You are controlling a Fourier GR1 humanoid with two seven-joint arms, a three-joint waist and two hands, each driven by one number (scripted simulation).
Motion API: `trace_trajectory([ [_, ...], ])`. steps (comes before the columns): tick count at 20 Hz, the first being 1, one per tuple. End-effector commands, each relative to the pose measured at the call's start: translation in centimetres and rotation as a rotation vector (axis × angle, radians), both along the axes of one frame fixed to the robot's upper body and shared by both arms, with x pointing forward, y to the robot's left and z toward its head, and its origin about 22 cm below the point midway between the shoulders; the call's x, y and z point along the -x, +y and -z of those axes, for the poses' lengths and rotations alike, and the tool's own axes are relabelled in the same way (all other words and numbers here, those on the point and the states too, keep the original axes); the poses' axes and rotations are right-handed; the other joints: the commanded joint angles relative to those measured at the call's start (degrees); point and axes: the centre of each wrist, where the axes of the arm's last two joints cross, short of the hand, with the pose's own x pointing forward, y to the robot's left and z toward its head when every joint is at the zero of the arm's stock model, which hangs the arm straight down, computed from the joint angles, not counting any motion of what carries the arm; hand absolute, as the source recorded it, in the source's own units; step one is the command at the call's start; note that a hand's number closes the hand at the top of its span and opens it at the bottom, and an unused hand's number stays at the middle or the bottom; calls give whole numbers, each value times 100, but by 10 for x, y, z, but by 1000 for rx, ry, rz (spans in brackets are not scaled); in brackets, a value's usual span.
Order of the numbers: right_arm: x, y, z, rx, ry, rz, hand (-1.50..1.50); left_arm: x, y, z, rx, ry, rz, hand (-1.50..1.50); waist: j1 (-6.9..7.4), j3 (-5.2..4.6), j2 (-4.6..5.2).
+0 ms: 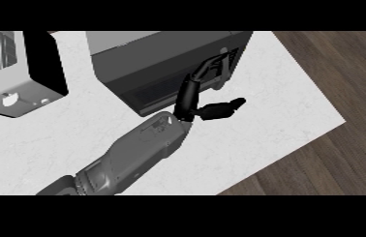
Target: Pick up the milk, place it into the microwave and close the microwave
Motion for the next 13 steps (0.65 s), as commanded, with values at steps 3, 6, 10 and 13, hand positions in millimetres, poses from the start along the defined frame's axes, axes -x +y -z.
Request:
trace_trajectory([
  [3, 1, -1, 0, -5, 20, -6, -150, -28, 20, 2, -197, 33, -121, -150, 78, 80, -11],
  [6, 2, -3, -4, 7, 20, 2, -150, -39, 43, 5, -290, 3, -219, -150, 179, 91, -56],
  [10, 2, -6, -4, 1, 19, 22, -150, -42, 42, 3, -298, 34, -248, -150, 320, 91, -42],
  [13, 5, -10, -8, 9, 16, 34, -150, -44, 39, 1, -315, 48, -259, -150, 289, 84, -92],
])
